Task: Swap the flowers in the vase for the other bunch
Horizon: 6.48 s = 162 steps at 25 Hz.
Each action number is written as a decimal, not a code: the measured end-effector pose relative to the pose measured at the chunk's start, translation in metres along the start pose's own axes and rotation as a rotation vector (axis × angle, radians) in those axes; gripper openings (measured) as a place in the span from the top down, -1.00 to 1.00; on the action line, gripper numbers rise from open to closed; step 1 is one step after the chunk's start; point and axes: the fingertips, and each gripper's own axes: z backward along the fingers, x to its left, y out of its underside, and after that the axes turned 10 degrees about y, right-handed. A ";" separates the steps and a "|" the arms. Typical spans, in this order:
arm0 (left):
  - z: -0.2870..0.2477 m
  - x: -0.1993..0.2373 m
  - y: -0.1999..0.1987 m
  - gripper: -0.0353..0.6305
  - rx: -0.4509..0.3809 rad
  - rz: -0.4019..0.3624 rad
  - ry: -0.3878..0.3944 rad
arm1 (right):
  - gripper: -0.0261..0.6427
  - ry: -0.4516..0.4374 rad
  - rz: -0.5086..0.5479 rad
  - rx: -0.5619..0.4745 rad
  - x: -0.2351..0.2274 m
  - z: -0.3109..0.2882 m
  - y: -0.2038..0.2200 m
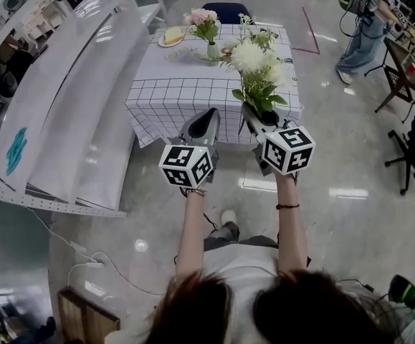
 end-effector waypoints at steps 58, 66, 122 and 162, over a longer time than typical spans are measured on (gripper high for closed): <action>-0.143 0.146 0.005 0.86 0.037 0.043 -0.056 | 0.77 -0.031 -0.070 0.043 -0.107 -0.184 -0.007; -0.169 0.160 -0.003 0.86 0.033 0.050 -0.095 | 0.76 -0.065 -0.075 0.047 -0.128 -0.210 -0.024; -0.261 0.313 0.047 0.85 0.149 0.173 -0.161 | 0.76 0.004 -0.211 0.089 -0.213 -0.341 -0.012; -0.291 0.347 0.083 0.22 0.180 0.232 -0.118 | 0.76 0.111 -0.270 0.065 -0.243 -0.349 0.000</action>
